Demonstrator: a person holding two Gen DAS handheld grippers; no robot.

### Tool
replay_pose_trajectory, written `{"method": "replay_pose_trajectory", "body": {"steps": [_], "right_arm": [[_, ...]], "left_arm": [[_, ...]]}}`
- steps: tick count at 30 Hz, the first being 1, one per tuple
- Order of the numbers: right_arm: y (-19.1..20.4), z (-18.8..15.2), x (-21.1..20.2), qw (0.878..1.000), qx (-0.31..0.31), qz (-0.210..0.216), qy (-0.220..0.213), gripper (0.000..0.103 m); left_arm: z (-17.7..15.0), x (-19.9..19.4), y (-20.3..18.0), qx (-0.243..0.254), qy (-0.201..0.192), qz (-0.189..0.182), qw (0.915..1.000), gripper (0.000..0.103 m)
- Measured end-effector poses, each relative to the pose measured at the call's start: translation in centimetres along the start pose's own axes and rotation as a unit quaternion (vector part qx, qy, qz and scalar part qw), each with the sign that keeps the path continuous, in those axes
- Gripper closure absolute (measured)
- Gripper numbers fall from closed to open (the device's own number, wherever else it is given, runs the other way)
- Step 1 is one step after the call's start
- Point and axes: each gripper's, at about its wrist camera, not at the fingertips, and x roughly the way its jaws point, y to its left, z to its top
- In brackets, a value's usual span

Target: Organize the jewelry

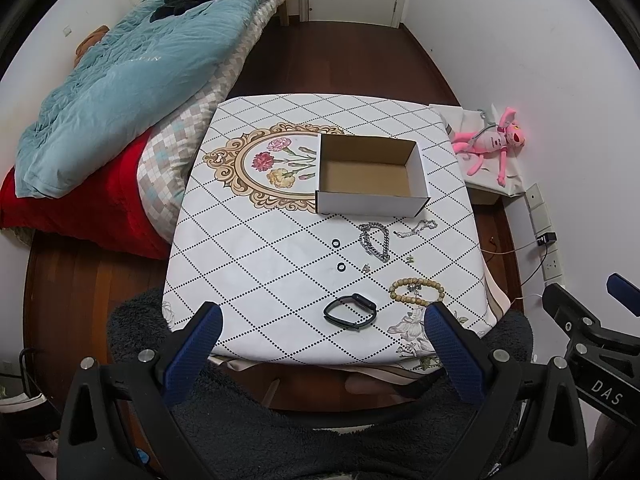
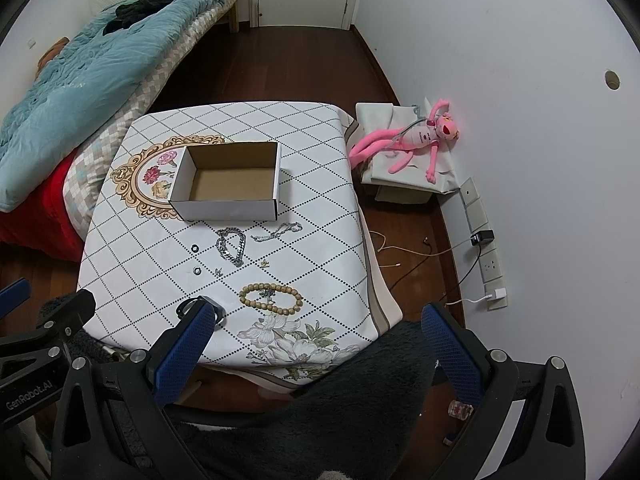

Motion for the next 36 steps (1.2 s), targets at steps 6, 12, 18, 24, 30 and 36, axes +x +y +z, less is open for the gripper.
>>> {"method": "replay_pose_trajectory", "body": {"steps": [6,12,18,24,30,36], "right_arm": [[0.1,0.0,-0.1,1.000,0.000,0.000,-0.002,0.000],[0.0,0.2,-0.3,1.000,-0.001,0.000,-0.002,0.000],[-0.4,0.9,-0.9,1.000,-0.002,0.001,-0.003,0.000],[-0.8,1.3,-0.7,1.000,0.011,0.008,-0.007,0.000],[-1.5,2.2,3.3,0.999,0.033,0.009,-0.004,0.000],[-1.0,1.4,13.2,0.998,0.028,-0.001,0.056,0.013]], "left_arm": [[0.0,0.0,0.0,0.000,0.000,0.000,1.0000,0.000],[0.0,0.0,0.0,0.000,0.000,-0.001,1.0000,0.000],[0.0,-0.1,-0.2,0.001,0.000,-0.001,1.0000,0.000],[0.0,-0.1,-0.4,0.003,-0.002,-0.004,1.0000,0.000],[1.0,3.6,0.2,0.006,-0.012,0.017,0.9998,0.000],[1.2,10.4,1.6,0.007,0.032,0.001,0.9995,0.001]]}}
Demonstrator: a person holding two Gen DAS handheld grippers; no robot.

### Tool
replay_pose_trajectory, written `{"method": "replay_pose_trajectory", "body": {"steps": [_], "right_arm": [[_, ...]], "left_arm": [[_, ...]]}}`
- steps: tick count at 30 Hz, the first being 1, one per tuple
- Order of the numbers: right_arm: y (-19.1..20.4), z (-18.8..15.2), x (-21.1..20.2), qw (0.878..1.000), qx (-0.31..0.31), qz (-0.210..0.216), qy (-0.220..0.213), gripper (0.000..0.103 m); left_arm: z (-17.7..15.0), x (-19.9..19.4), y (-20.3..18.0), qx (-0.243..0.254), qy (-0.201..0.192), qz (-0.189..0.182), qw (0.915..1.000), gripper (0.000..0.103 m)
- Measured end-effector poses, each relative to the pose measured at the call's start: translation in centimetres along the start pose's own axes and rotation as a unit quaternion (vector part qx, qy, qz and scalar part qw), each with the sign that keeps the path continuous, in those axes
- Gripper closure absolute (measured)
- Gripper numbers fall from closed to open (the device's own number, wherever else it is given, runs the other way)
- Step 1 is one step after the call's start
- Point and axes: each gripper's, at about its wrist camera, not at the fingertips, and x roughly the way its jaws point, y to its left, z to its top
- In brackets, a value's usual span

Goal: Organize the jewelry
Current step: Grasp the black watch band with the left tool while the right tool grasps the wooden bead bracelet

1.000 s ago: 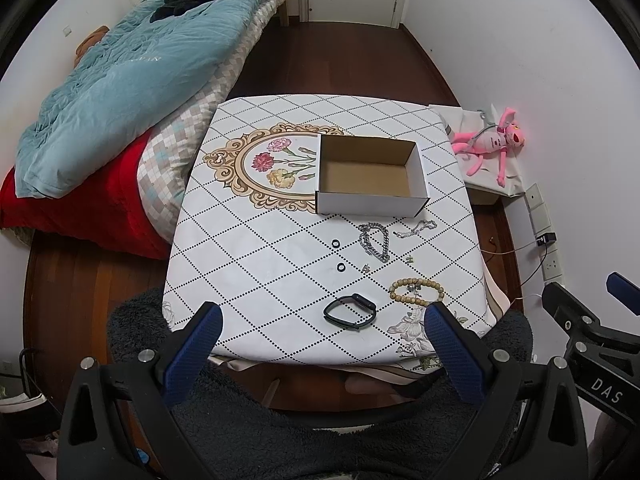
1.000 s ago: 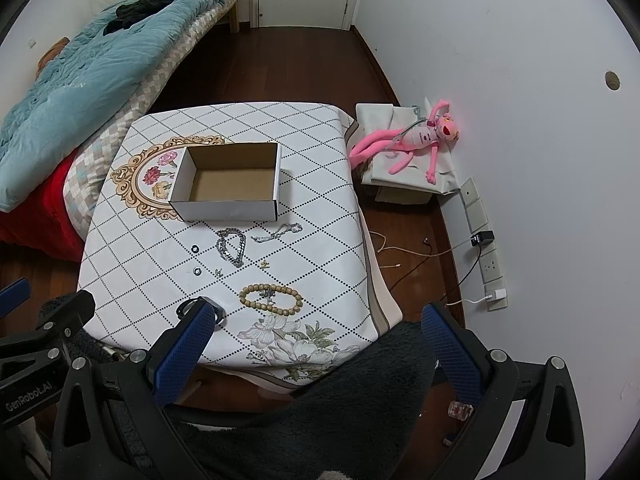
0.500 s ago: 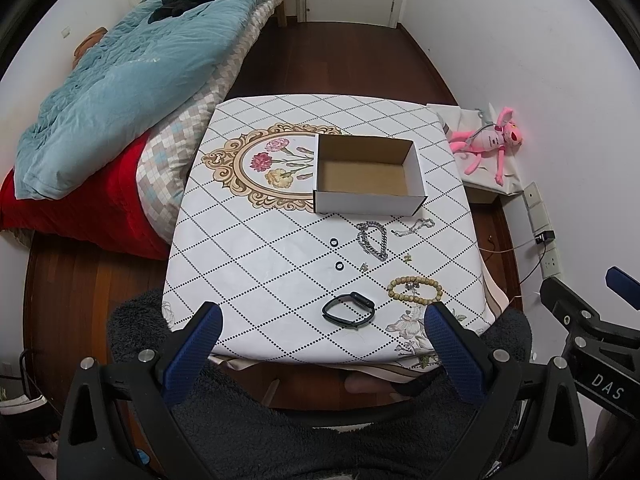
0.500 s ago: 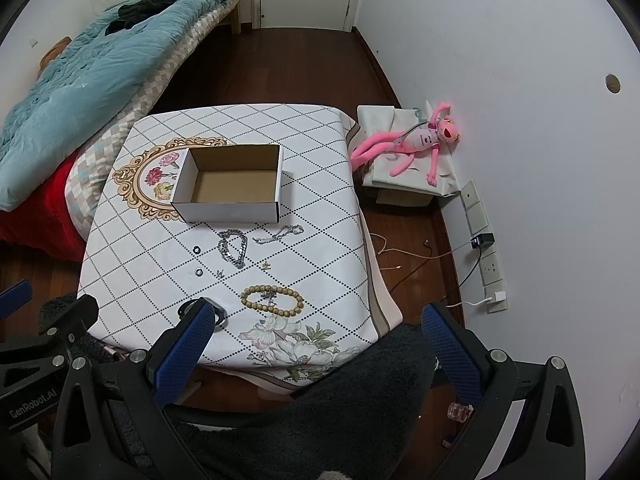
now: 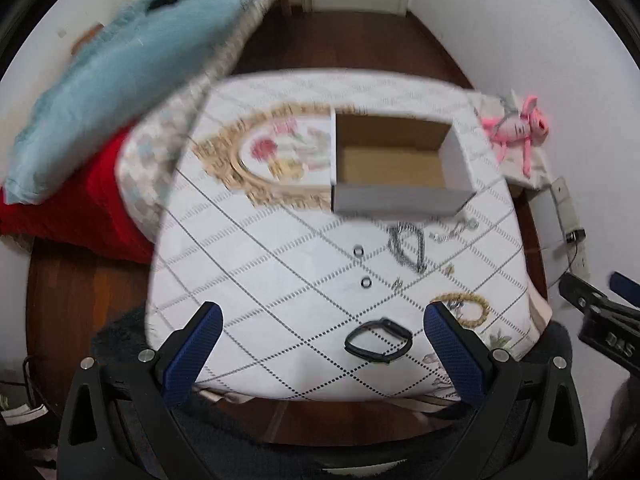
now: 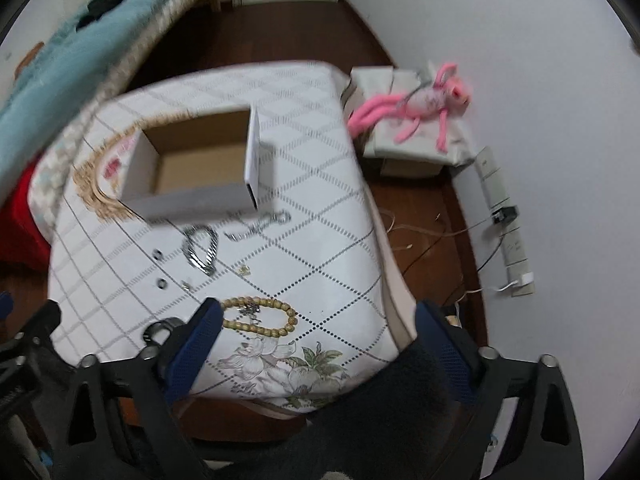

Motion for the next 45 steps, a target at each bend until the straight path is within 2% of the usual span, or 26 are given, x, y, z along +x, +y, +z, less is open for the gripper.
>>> {"method": "replay_pose_trajectory", "body": {"steps": [1,2,4,8,15,18,19,21,24,25,26,27,29,30,31,32,34,40,45], "right_arm": [[0.1,-0.2,1.4,1.000,-0.003,-0.005,0.011,0.021],[0.2,-0.4,3.0,1.000,-0.005,-0.005,0.022,0.024],[0.1,-0.7,5.6,0.999,-0.001,-0.004,0.040,0.027],[0.1,-1.9,10.0,0.997,0.010,0.009,0.073,0.030],[0.3,-3.4,14.2,0.995,0.016,0.016,0.099,0.030],[0.7,-3.7,15.0,0.995,0.013,0.017,0.102,0.030],[0.8,-3.9,15.2,0.994,0.012,0.020,0.103,0.032],[0.8,-3.9,15.5,0.995,0.015,0.026,0.100,0.034],[0.8,-3.8,15.3,0.995,0.016,0.038,0.095,0.043],[1.0,-3.8,15.2,0.995,0.013,0.038,0.092,0.047],[1.2,-3.9,15.1,0.995,0.010,0.039,0.088,0.048],[1.4,-3.9,15.0,0.996,0.008,0.040,0.085,0.052],[1.7,-3.9,14.7,0.996,0.007,0.040,0.078,0.062],[1.9,-4.0,14.6,0.996,0.005,0.040,0.074,0.074],[2.1,-4.1,14.4,0.997,0.003,0.041,0.072,0.091],[2.3,-4.1,14.3,0.996,0.003,0.043,0.073,0.094],[2.2,-4.2,14.2,0.996,0.013,0.056,0.075,0.094],[0.9,-4.1,13.0,0.984,0.068,0.140,0.080,0.094],[1.8,-3.1,10.3,0.979,0.067,0.181,0.060,0.094]], "left_arm": [[-0.1,1.0,0.2,-0.003,0.011,-0.011,0.9999,0.008],[-0.4,2.0,0.5,-0.007,0.019,-0.019,0.9996,0.020],[-1.0,4.3,0.8,-0.009,0.045,-0.031,0.9984,0.030],[-2.3,7.3,0.7,-0.005,0.067,-0.030,0.9973,0.030],[-3.7,11.9,0.5,0.007,0.099,-0.022,0.9948,0.031],[-4.1,12.9,0.6,0.003,0.109,-0.026,0.9936,0.047],[-4.2,13.1,0.5,0.003,0.111,-0.027,0.9935,0.055],[-4.3,13.5,0.4,0.007,0.113,-0.028,0.9931,0.059],[-4.5,13.5,0.1,0.015,0.104,-0.024,0.9942,0.072],[-4.6,13.5,0.0,0.020,0.100,-0.023,0.9945,0.079],[-4.6,13.6,-0.2,0.021,0.096,-0.027,0.9948,0.090],[-4.5,13.5,-0.4,0.021,0.097,-0.031,0.9946,0.095],[-4.5,13.4,-0.3,0.019,0.094,-0.034,0.9948,0.095],[-4.3,13.5,-0.4,0.020,0.093,-0.033,0.9949,0.095],[-4.3,13.4,-0.3,0.020,0.091,-0.032,0.9951,0.095],[-4.3,13.4,-0.3,0.019,0.089,-0.031,0.9953,0.095],[-4.2,13.3,-0.2,0.018,0.087,-0.031,0.9955,0.095],[-2.4,11.4,0.9,0.007,0.072,-0.037,0.9967,0.096],[-0.3,9.7,1.2,-0.001,0.051,-0.043,0.9978,0.096]]}}
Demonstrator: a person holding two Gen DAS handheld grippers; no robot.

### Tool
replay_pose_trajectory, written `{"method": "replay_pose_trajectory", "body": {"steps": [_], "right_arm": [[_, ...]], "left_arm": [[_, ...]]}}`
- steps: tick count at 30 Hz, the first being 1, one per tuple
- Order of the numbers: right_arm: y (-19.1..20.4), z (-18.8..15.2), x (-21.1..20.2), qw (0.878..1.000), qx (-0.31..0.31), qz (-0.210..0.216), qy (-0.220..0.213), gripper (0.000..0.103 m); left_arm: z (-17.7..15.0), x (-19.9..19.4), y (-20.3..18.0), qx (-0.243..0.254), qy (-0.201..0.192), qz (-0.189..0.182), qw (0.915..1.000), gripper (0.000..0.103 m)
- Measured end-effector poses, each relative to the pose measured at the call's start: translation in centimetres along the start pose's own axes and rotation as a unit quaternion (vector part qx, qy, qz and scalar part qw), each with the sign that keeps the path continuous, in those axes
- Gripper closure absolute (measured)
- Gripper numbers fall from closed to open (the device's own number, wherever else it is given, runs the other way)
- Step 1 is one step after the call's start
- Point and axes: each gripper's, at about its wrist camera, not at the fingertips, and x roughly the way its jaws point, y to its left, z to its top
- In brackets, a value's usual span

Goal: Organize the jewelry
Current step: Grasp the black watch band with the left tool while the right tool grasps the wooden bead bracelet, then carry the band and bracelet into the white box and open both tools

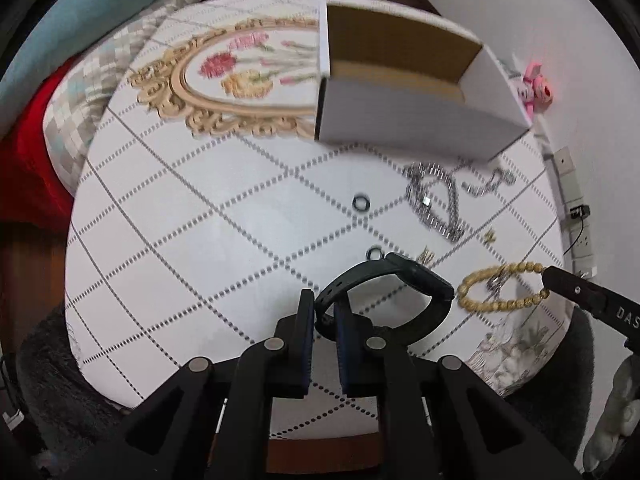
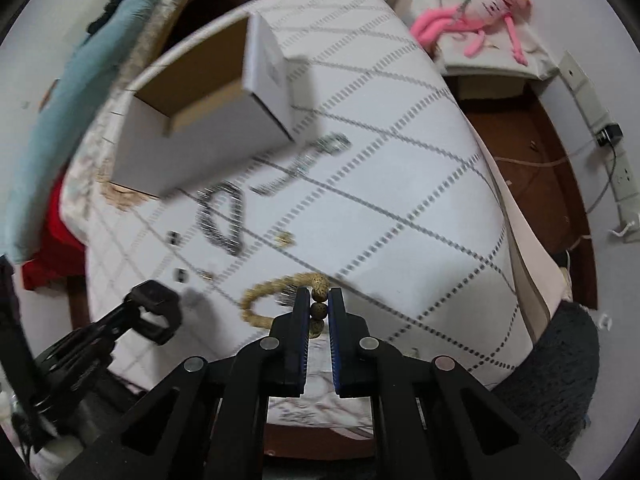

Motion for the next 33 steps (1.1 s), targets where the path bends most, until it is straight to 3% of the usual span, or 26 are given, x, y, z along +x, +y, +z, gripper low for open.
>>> {"method": "replay_pose_trajectory", "body": {"steps": [2,7,19,22,30,33], "right_arm": [[0.8,0.5,-1.0,1.000,-0.010,0.010,-0.009,0.094],[2.8,2.7,-3.4,0.998,-0.033,0.029,-0.036,0.094],[5.9,11.2,-10.7,0.988,-0.071,0.071,-0.114,0.094],[7.2,13.8,-10.1,0.988,-0.083,0.066,-0.115,0.094],[9.3,17.9,-4.3,0.992,-0.090,0.060,-0.067,0.094],[9.5,18.6,-2.3,0.992,-0.092,0.065,-0.048,0.094]], "left_arm": [[-0.5,-0.8,0.0,-0.002,-0.011,-0.003,0.9999,0.096],[1.9,-2.3,-1.8,0.000,-0.041,-0.014,0.9990,0.096],[12.1,-4.7,-3.9,0.009,-0.092,-0.028,0.9953,0.096],[14.7,-3.8,-4.0,0.011,-0.084,-0.027,0.9960,0.096],[18.4,-0.1,-4.3,0.023,-0.043,-0.017,0.9987,0.096],[19.3,0.9,-4.6,0.027,-0.018,-0.012,0.9994,0.090]]}}
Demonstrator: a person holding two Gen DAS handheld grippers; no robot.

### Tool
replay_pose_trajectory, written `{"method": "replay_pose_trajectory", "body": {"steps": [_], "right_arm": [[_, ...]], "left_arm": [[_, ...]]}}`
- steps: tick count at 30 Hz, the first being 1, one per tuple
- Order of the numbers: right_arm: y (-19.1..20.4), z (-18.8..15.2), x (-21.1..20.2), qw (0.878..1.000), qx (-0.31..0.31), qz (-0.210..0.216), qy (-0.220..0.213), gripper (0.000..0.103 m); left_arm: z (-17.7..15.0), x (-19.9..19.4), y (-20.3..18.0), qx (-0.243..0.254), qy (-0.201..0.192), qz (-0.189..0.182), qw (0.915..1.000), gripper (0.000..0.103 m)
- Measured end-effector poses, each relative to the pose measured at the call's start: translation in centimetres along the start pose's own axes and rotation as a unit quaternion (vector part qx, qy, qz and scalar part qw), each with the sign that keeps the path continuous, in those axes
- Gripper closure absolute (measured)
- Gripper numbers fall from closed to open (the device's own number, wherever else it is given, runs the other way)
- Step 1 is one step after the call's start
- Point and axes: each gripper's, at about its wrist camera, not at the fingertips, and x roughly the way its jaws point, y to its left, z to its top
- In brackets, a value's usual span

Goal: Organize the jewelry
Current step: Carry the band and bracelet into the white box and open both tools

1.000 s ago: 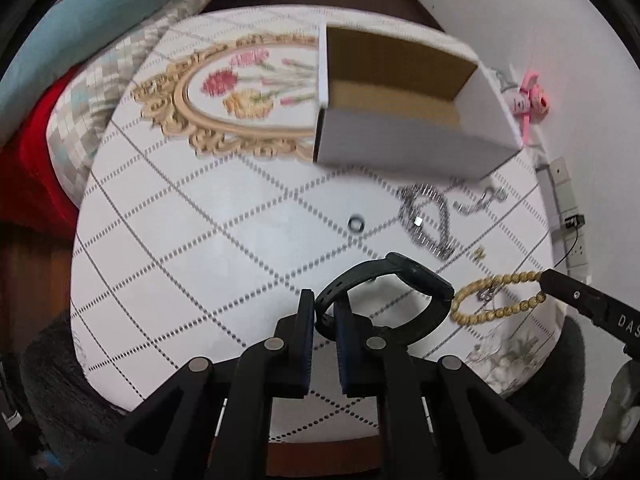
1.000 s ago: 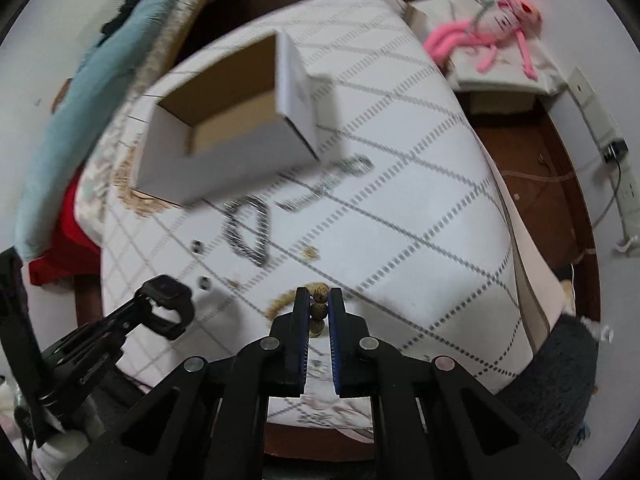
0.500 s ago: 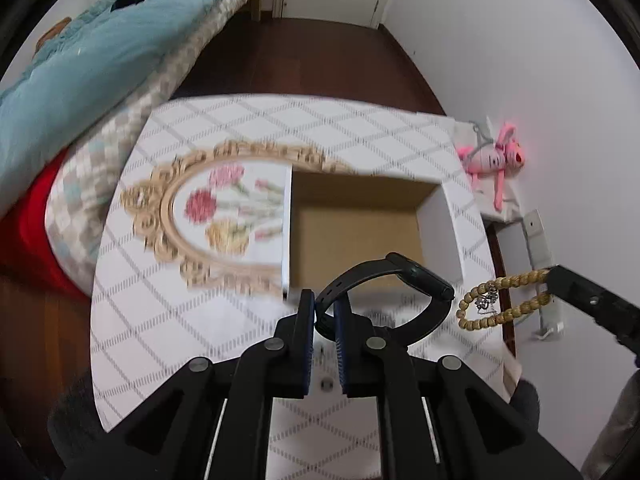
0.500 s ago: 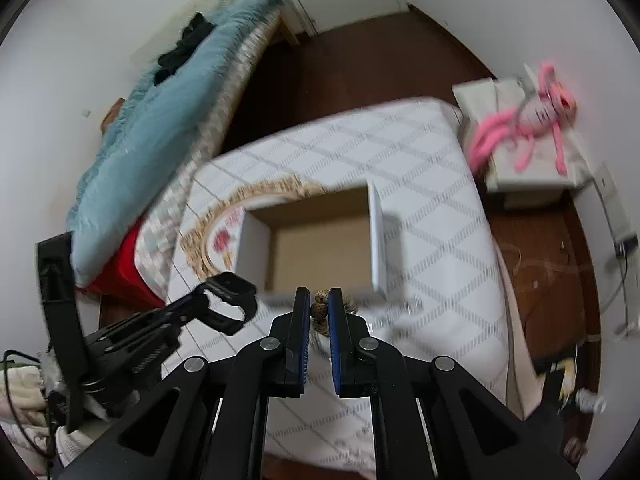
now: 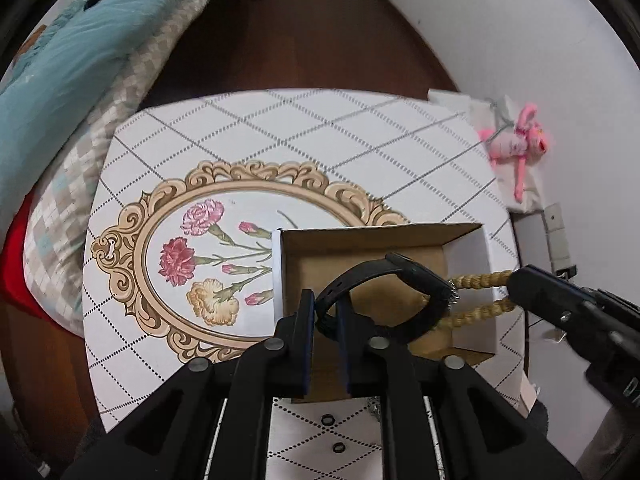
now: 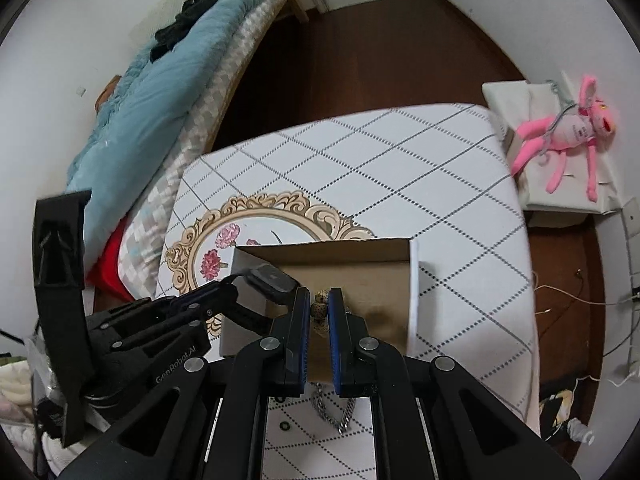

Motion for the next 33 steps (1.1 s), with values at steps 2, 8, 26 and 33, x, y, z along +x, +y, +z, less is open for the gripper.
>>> {"method": "replay_pose_trajectory", "body": {"steps": [2,8,26,33], "right_arm": [[-0.4,0.5,1.2,1.000,0.002,0.003,0.009,0.094],[-2.5,0.9,3.6,0.998,0.017,-0.012,0.050,0.077],[-3.1,-3.7,4.1,0.973,-0.049,-0.224,0.004,0.001],[-2.6,-4.5,3.7,0.971,-0.043,-0.236,-0.011,0.001]], "left_arm": [[0.5,0.5,0.0,-0.006,0.015,0.001,0.9999,0.087],[1.2,0.0,0.3,-0.021,0.001,0.007,0.9997,0.053],[-3.6,0.1,1.4,0.000,-0.083,0.098,0.9917,0.000],[-5.2,0.3,1.3,-0.013,-0.090,0.099,0.9909,0.000]]}}
